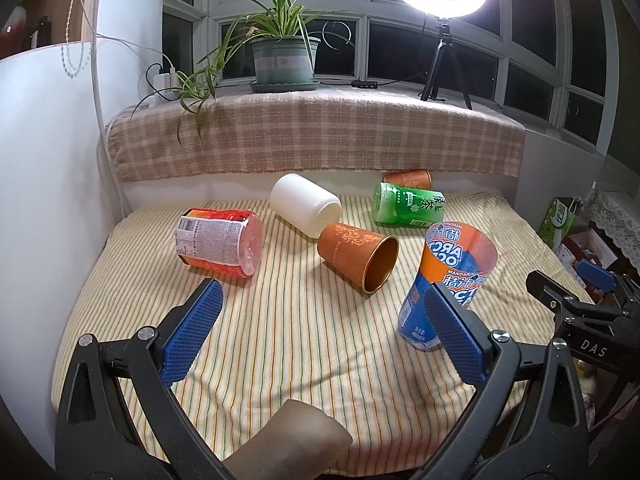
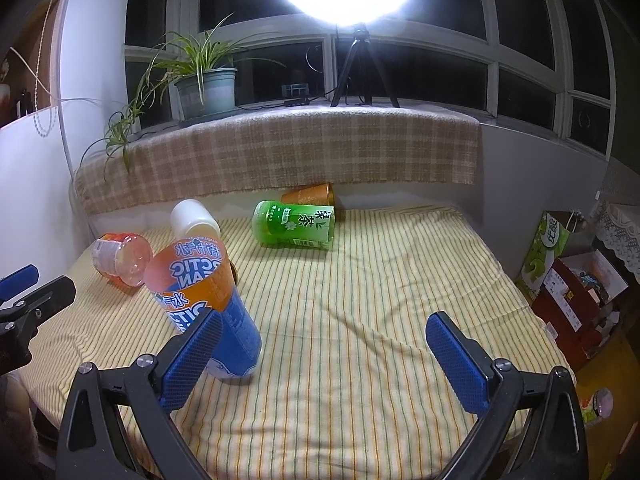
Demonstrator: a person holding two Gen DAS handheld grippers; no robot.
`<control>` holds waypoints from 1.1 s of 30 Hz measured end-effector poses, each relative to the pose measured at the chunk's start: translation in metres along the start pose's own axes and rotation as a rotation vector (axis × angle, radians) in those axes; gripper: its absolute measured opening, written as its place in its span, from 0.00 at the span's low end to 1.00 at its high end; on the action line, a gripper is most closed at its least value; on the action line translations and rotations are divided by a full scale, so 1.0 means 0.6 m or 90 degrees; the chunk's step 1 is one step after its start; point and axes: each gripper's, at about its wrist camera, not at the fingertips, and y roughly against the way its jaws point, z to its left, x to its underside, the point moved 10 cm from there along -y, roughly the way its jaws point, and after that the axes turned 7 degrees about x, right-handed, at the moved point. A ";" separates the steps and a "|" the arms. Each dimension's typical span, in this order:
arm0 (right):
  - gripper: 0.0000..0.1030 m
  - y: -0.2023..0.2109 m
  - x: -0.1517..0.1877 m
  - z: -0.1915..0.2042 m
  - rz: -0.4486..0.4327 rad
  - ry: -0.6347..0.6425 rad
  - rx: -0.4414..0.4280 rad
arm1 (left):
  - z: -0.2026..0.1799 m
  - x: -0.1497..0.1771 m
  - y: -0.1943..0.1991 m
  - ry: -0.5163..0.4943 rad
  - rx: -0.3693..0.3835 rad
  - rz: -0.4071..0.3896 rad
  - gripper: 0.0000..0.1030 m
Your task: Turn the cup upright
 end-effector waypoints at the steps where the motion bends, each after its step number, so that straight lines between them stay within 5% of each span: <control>1: 1.00 0.000 0.000 0.000 0.000 0.000 0.001 | 0.000 0.000 0.000 0.000 0.001 0.000 0.99; 33: 1.00 -0.010 0.007 0.005 0.022 -0.005 -0.009 | -0.002 -0.008 0.002 -0.004 -0.002 -0.005 0.99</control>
